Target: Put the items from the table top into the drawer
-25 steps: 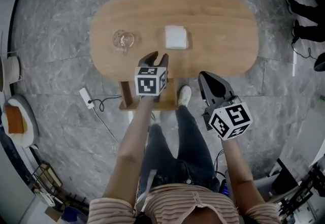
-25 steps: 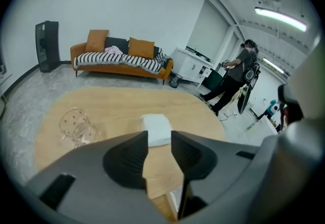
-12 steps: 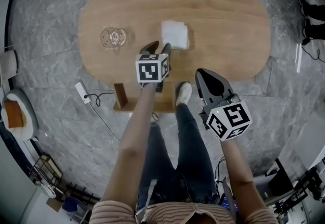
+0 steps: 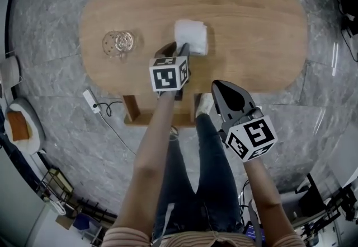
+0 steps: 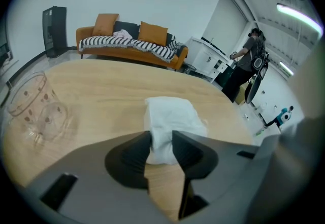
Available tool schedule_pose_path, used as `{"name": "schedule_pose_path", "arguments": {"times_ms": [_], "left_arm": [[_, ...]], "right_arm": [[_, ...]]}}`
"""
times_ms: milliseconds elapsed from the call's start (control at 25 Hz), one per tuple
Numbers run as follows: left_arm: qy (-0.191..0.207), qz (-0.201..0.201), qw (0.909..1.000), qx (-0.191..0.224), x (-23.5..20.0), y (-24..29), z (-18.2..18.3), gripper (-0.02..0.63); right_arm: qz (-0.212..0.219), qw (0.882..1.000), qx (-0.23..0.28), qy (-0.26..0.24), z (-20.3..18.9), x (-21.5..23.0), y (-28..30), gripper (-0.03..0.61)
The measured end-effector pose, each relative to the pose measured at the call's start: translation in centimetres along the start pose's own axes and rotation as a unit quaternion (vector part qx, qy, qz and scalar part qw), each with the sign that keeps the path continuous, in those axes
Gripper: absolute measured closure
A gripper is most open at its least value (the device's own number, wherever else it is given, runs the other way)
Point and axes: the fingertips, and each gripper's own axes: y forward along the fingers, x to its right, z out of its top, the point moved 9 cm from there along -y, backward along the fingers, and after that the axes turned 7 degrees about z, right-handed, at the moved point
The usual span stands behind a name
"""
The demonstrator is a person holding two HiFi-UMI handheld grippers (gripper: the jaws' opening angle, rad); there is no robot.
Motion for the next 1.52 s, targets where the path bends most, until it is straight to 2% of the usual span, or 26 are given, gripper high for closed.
{"name": "schedule_pose_path", "arguments": {"times_ms": [480,840,1240,1520], "left_arm": [[-0.018,0.012,0.9998,0.0,-0.1,-0.3,0.1,0.543],[-0.021,-0.022,0.9995,0.009,0.7,-2.6,0.4,0.568],[-0.042,-0.066,0.995,0.063,0.5,-10.9,1.0,0.569],[-0.047,-0.082,0.9901,0.104,-3.0,-18.3,0.3,0.571]], "right_arm": [[-0.003,1.0,-0.014,0.001,-0.4,0.1,-0.5,0.569],[-0.011,1.0,-0.003,-0.003,0.2,-1.8,-1.3,0.569],[-0.035,0.999,0.027,-0.008,1.1,-5.8,-3.4,0.569],[-0.052,0.998,0.039,-0.015,-0.1,-10.6,-3.7,0.569]]}}
